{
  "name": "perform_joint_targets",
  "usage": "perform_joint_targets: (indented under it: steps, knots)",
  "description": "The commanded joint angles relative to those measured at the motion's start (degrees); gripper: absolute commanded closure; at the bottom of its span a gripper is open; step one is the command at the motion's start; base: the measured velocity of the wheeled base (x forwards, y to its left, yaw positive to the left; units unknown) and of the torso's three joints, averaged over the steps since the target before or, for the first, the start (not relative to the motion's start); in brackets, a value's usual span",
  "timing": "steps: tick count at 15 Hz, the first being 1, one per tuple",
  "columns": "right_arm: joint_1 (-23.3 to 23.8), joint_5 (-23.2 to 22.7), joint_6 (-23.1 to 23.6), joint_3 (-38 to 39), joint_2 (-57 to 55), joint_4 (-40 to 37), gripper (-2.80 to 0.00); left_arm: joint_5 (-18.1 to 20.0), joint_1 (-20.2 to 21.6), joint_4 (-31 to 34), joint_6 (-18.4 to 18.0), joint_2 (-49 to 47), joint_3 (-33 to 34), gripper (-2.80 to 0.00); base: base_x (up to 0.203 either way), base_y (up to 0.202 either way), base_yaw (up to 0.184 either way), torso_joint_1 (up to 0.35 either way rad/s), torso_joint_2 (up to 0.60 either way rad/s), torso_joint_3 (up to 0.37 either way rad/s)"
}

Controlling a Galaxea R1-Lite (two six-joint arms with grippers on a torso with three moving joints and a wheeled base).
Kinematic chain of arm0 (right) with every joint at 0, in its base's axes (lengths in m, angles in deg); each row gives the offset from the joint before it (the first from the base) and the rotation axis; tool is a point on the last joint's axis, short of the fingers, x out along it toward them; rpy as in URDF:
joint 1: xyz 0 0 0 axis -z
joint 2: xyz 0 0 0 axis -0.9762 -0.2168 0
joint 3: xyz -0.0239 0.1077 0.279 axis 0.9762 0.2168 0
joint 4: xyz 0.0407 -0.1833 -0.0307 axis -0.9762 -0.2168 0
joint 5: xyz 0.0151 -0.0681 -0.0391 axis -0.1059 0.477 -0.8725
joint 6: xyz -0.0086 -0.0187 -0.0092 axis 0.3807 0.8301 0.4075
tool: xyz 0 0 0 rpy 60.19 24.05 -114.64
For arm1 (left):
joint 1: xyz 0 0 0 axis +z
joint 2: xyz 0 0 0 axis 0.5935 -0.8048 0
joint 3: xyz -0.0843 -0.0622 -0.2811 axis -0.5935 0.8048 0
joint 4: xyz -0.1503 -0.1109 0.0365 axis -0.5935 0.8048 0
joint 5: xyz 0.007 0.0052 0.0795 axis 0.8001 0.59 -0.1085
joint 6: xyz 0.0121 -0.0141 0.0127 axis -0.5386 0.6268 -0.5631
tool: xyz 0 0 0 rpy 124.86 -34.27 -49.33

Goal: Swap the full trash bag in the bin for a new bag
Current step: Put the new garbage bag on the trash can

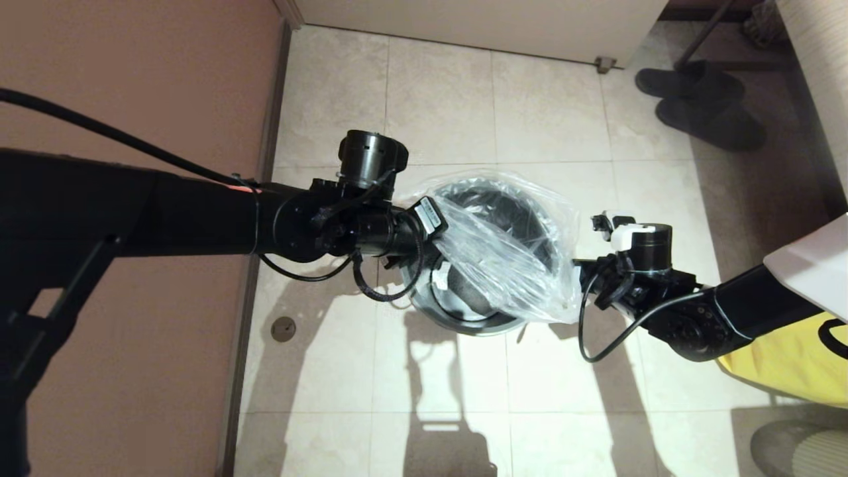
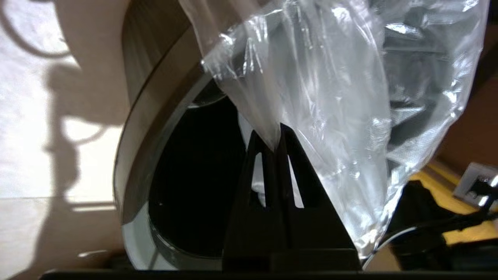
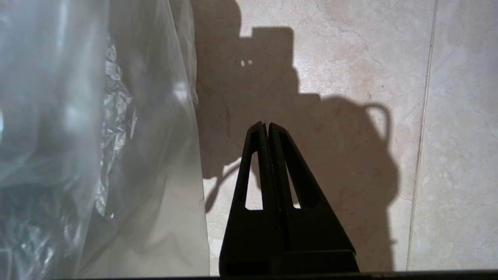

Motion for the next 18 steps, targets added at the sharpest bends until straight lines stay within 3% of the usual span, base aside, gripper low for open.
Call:
perform_joint_targets:
  steps: [1, 6, 18]
  knots:
    - [0.23, 0.08, -0.05, 0.10, -0.13, 0.24, 0.00, -0.03, -0.01, 0.02, 0.27, -0.91, -0.95, 0.00, 0.000, 0.000, 0.000, 0.000, 0.00, 0.000]
    - [0.61, -0.01, -1.25, 1.57, 0.99, 0.24, 0.00, 0.26, -0.38, 0.71, -0.04, 4.13, 1.78, 0.00, 0.000, 0.000, 0.000, 0.000, 0.00, 0.000]
    - [-0.92, 0.08, -1.54, 7.22, 4.79, 0.24, 0.00, 3.76, -0.31, 1.97, -0.58, 16.41, 24.39, 0.00, 0.000, 0.000, 0.000, 0.000, 0.00, 0.000]
